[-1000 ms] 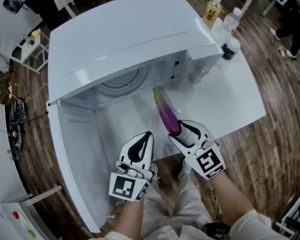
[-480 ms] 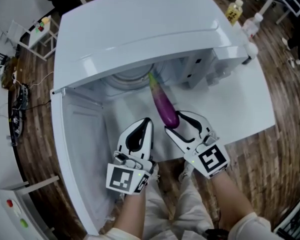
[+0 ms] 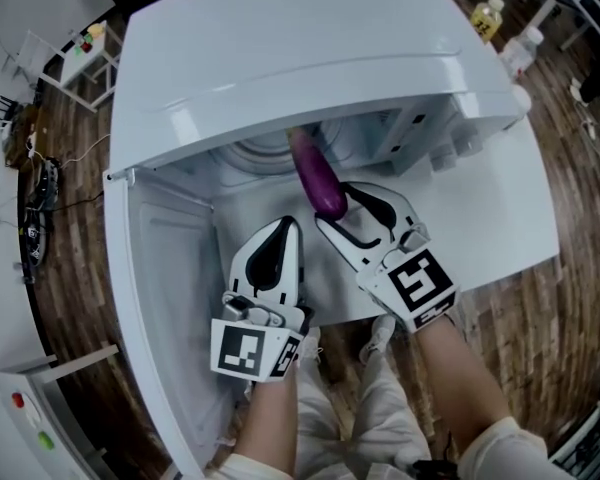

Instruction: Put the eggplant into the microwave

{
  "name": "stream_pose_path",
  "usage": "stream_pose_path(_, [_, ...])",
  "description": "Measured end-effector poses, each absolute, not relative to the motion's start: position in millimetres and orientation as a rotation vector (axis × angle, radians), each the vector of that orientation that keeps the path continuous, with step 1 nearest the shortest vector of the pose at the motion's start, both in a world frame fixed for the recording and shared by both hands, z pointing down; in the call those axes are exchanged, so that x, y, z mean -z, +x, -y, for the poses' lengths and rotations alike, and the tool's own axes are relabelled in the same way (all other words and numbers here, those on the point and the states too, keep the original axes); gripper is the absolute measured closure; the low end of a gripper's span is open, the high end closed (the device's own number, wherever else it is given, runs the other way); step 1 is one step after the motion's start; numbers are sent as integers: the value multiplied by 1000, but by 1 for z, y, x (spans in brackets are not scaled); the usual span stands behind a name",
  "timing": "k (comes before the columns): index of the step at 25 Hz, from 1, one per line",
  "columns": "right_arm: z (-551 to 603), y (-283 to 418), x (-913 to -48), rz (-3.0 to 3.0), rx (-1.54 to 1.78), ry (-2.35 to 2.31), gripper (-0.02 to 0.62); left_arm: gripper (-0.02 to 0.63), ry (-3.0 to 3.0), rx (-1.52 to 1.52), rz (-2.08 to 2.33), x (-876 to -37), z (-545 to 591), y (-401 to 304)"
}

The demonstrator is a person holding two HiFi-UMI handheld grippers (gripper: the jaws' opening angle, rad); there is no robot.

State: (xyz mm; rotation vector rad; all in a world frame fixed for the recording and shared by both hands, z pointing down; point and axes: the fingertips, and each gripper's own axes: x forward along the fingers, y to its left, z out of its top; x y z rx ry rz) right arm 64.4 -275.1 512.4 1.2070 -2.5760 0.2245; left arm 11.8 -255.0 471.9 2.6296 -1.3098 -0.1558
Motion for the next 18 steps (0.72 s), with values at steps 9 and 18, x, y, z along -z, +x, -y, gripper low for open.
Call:
stream_pose_path(9, [312, 51, -513, 2563, -255, 1267, 368, 604, 2585, 132, 1353, -480, 262, 7])
stream_pose_path(18, [333, 44, -519, 2547, -279, 1246, 368, 604, 2559, 78, 1355, -487, 266, 13])
